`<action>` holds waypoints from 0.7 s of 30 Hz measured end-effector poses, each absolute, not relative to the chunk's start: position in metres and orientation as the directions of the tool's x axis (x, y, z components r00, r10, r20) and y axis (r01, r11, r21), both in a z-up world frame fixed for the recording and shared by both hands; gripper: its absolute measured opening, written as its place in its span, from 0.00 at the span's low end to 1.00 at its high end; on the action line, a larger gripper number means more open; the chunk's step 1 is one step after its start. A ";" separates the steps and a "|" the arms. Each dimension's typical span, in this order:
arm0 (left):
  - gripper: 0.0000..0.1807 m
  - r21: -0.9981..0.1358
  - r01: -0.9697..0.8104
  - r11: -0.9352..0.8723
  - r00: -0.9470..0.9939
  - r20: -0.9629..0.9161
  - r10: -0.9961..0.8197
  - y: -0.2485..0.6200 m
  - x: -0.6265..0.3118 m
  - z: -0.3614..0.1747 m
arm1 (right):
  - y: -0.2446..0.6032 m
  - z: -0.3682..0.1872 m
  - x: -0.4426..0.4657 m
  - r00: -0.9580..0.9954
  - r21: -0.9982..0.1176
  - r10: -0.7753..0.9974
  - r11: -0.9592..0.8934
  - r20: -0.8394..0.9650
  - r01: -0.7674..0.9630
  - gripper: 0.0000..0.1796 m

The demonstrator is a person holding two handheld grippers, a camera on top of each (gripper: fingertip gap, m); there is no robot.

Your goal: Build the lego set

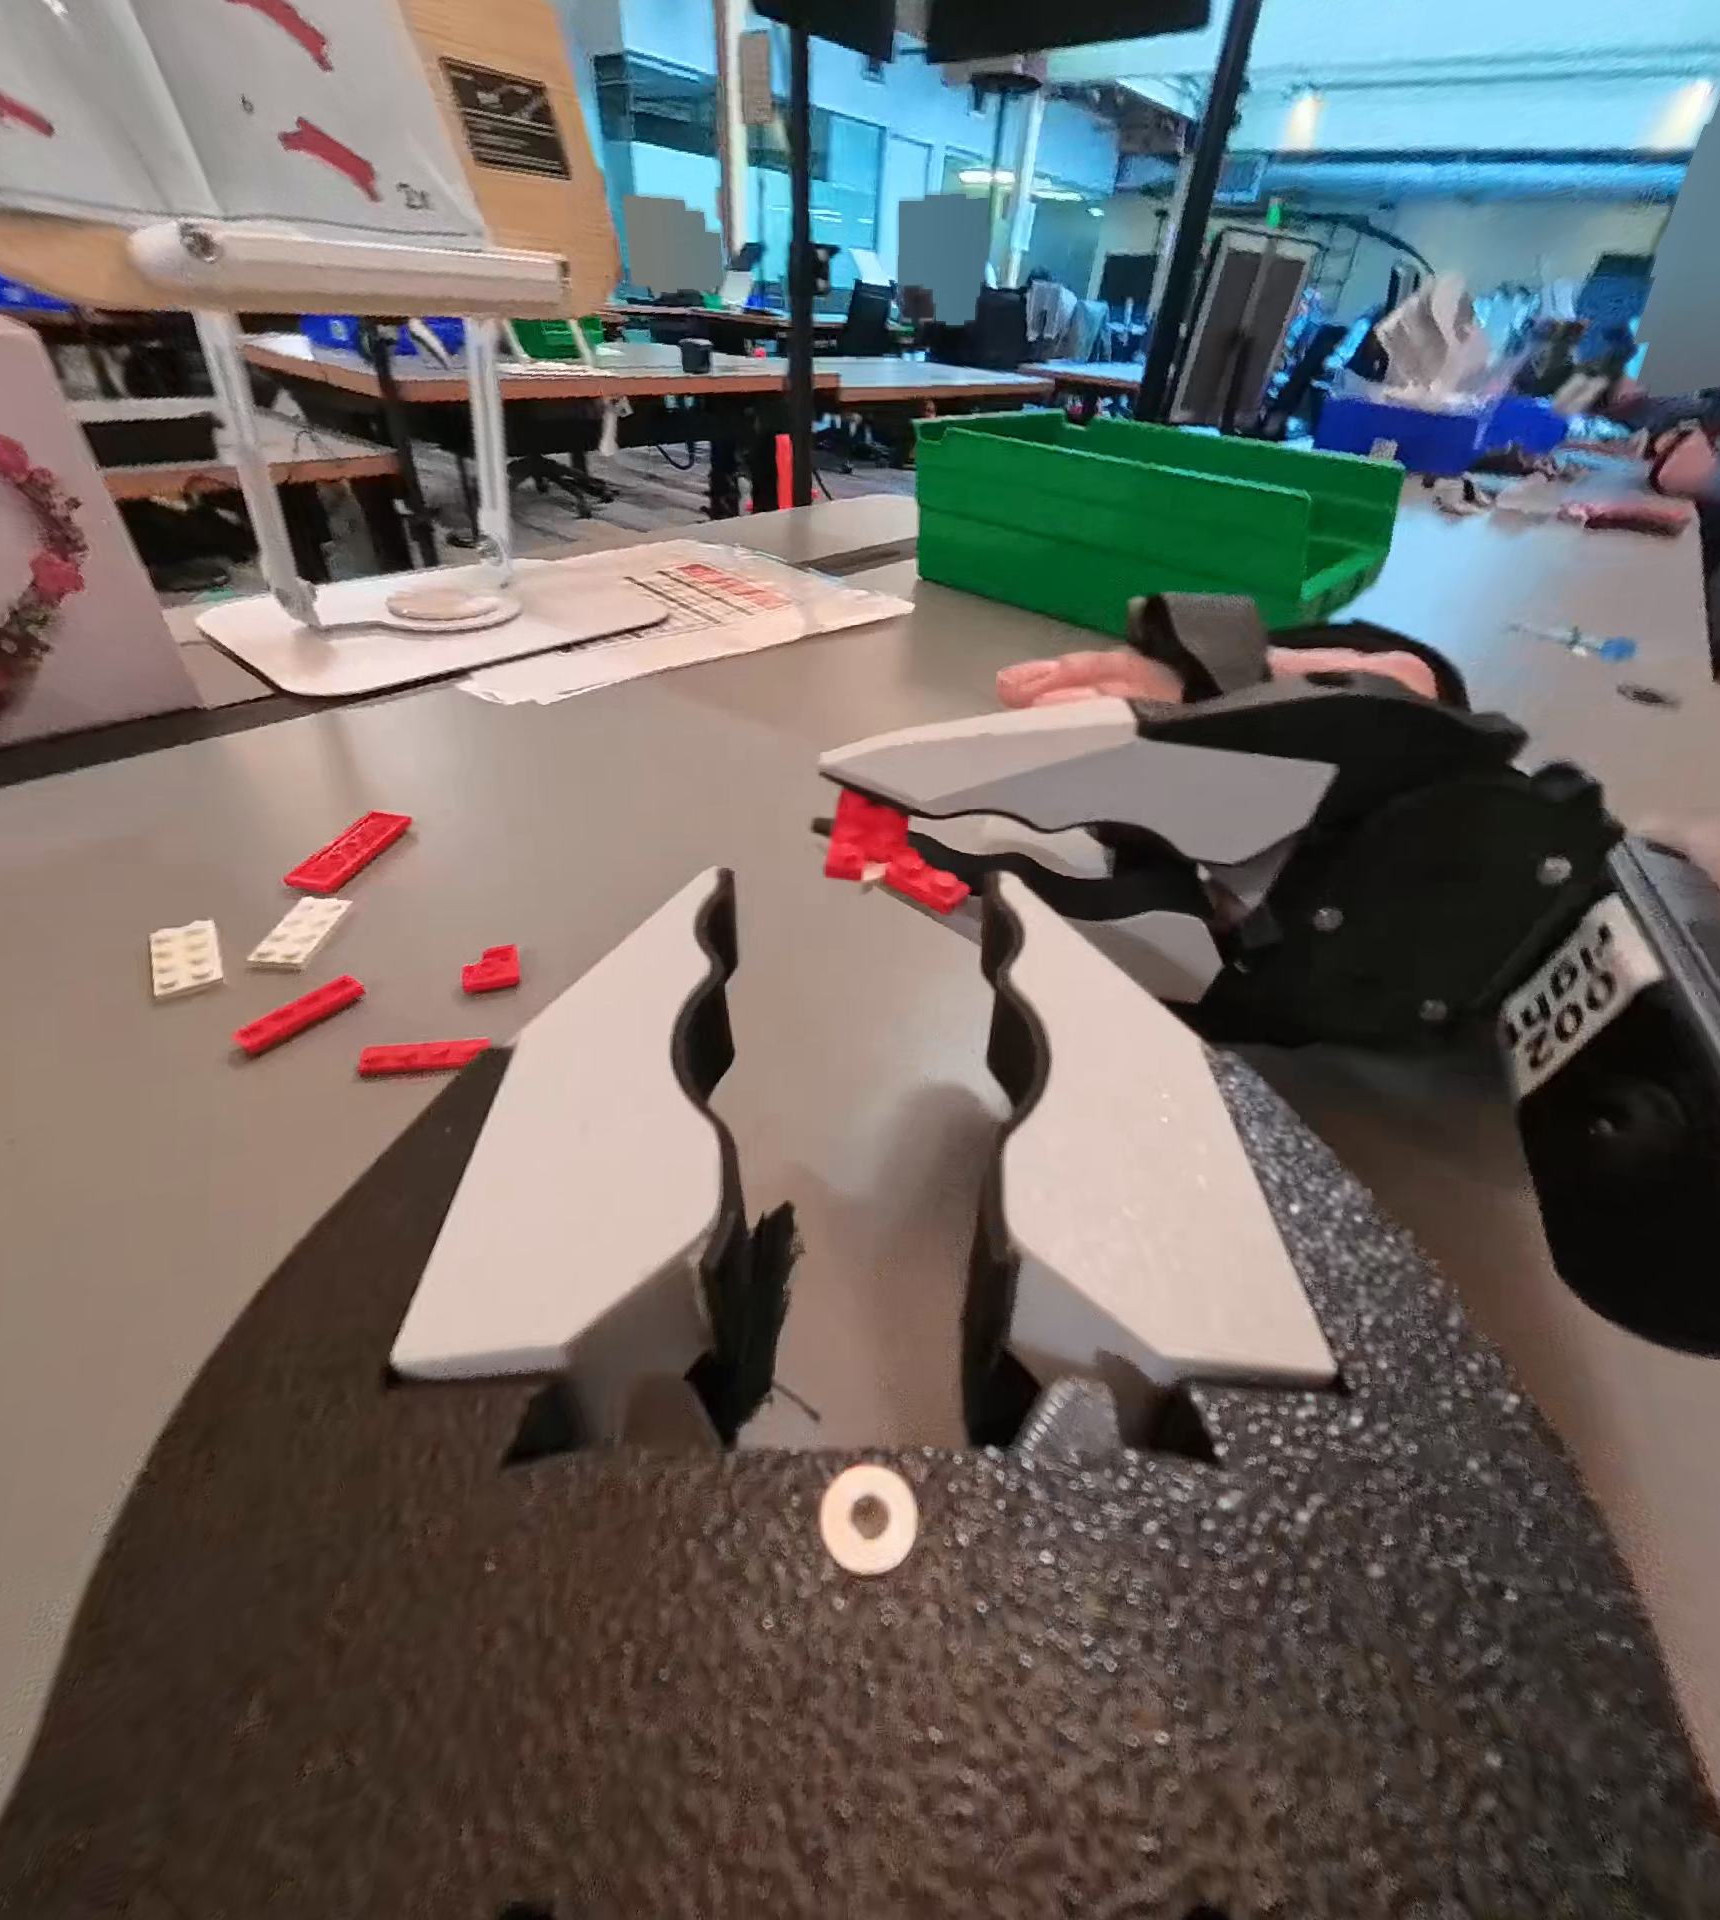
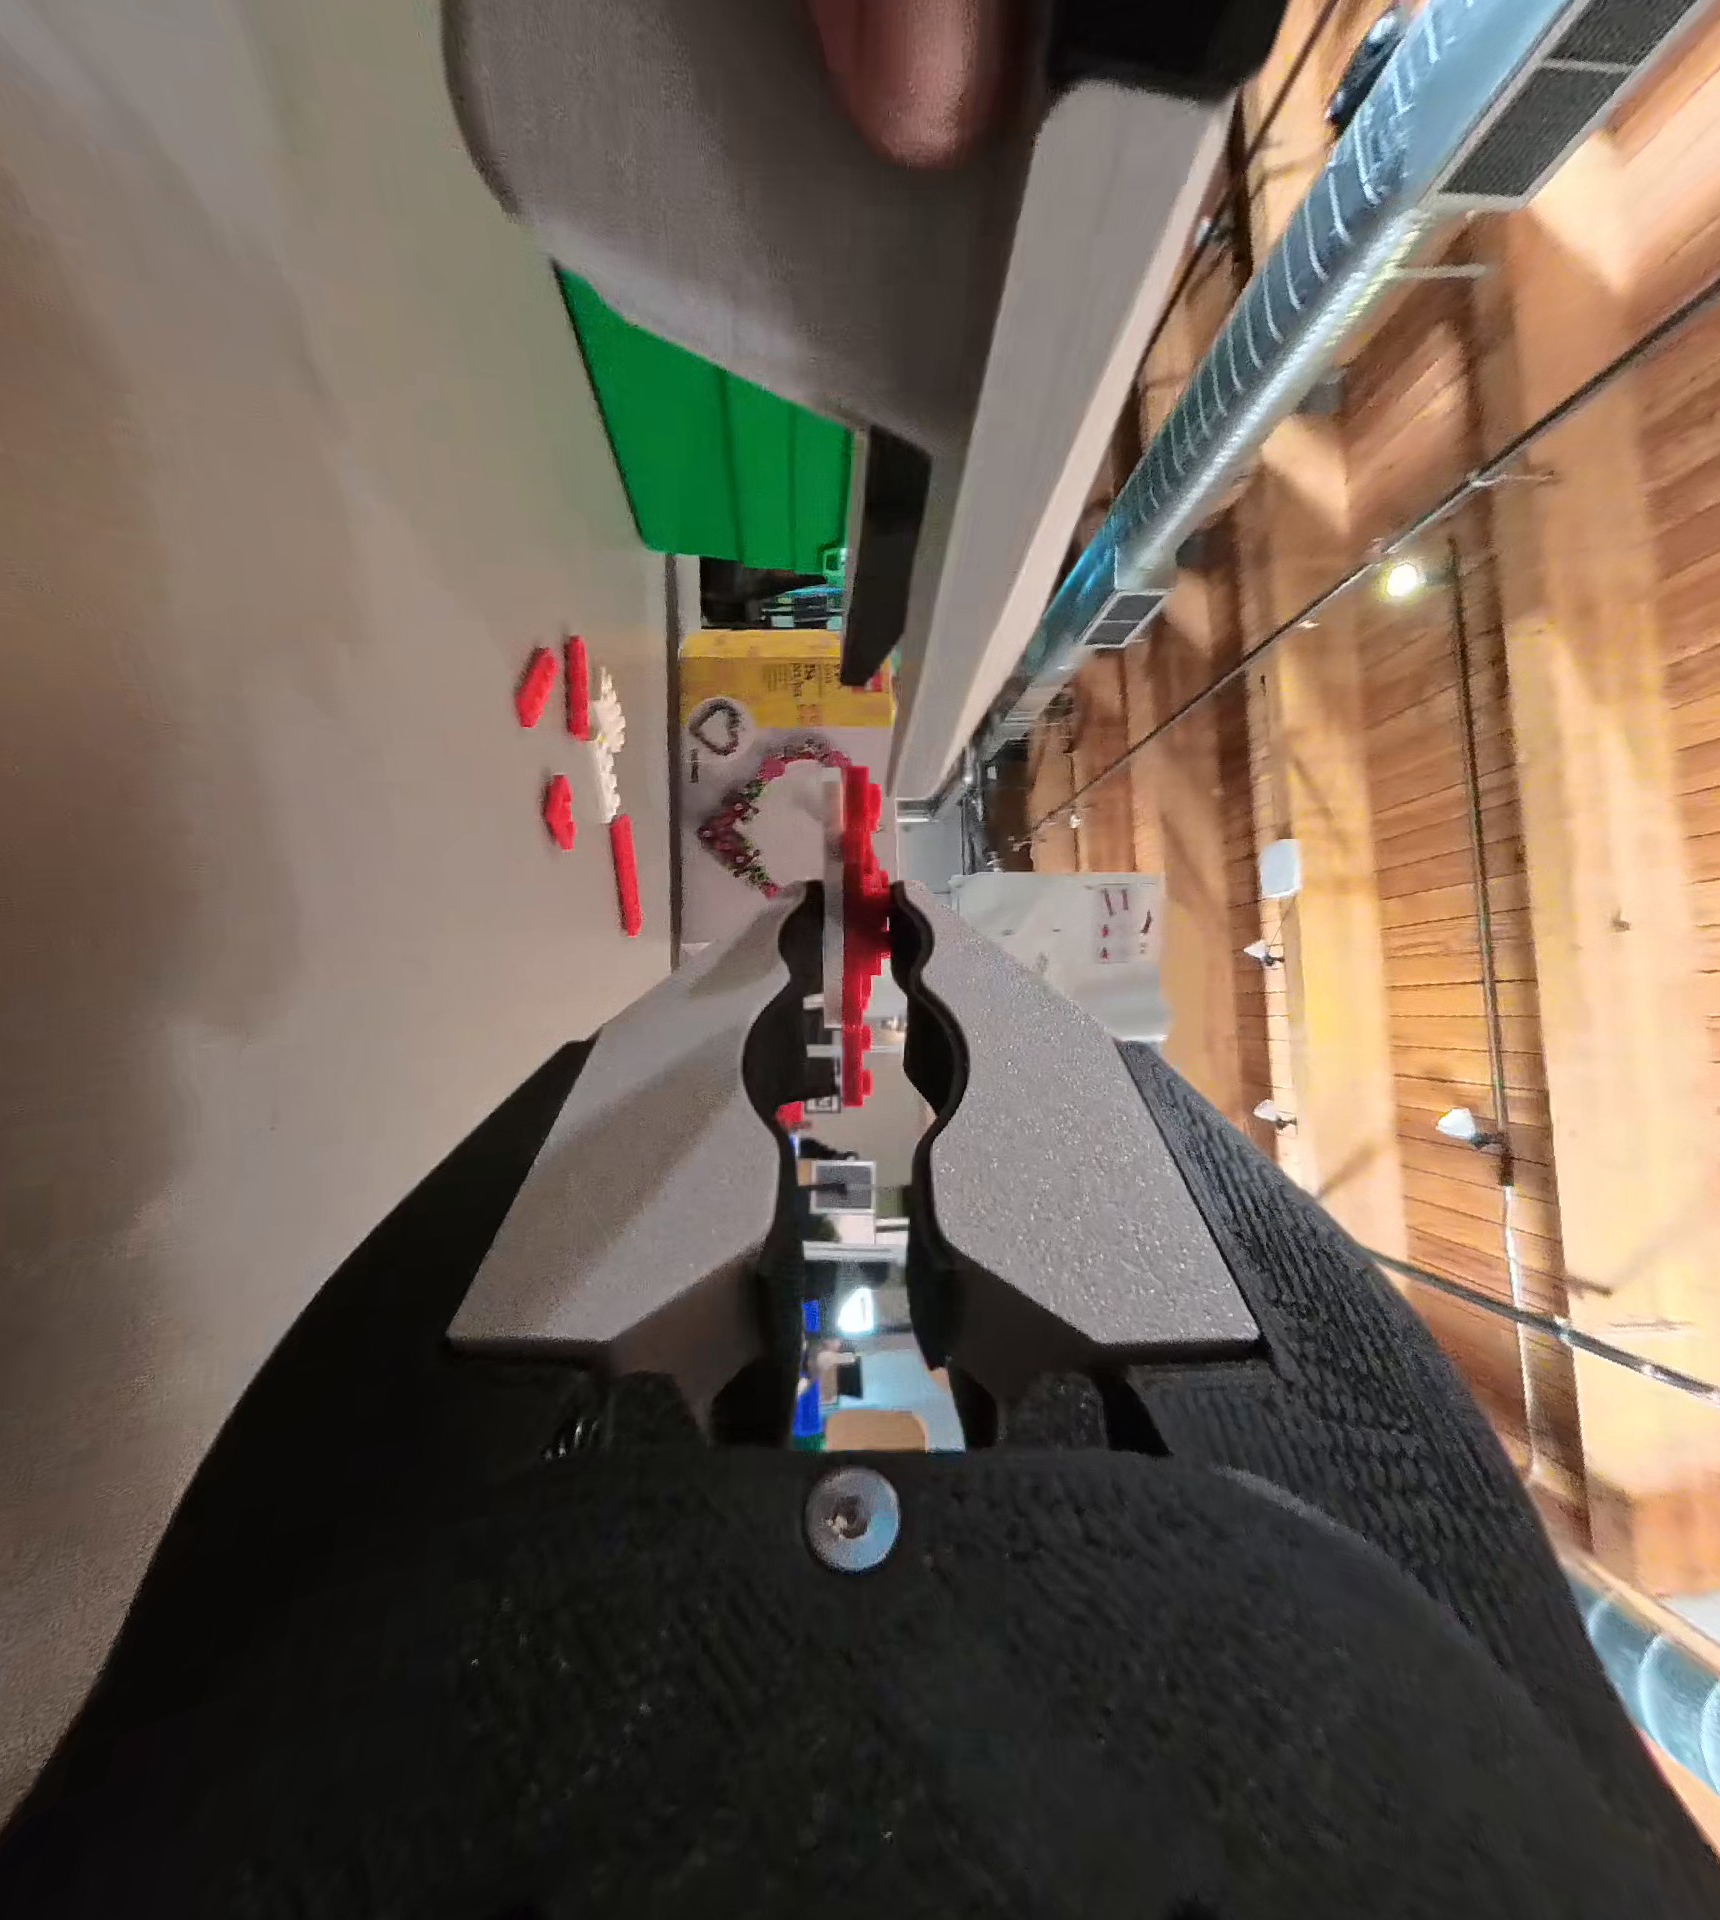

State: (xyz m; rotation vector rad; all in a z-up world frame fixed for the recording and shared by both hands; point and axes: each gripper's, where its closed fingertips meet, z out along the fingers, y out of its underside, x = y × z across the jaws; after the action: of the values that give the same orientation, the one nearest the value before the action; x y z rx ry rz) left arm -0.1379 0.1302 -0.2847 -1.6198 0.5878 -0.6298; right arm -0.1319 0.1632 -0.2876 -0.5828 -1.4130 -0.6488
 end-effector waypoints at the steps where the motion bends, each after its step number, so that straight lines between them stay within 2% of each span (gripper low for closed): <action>1: 0.26 -0.991 -0.010 -0.136 0.725 0.086 -0.683 0.131 -0.138 -0.284 | 0.162 -0.286 -0.132 0.049 0.015 -0.071 0.703 0.996 0.711 0.05; 13: 0.27 -0.986 -0.142 -0.091 0.730 -0.042 -0.682 0.131 -0.127 -0.296 | 0.156 -0.288 -0.135 0.036 0.041 -0.095 0.707 0.995 0.706 0.05; 21: 0.19 -0.983 -0.185 -0.014 0.729 -0.128 -0.672 0.130 -0.125 -0.292 | 0.151 -0.277 -0.133 0.170 -0.134 0.026 0.734 0.985 0.666 0.05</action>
State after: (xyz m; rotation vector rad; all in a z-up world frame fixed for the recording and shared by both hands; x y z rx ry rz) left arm -0.1254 0.1296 -0.2924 -1.5705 0.7167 -0.4438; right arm -0.1330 0.1512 -0.2773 -0.6363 -1.3394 -0.5005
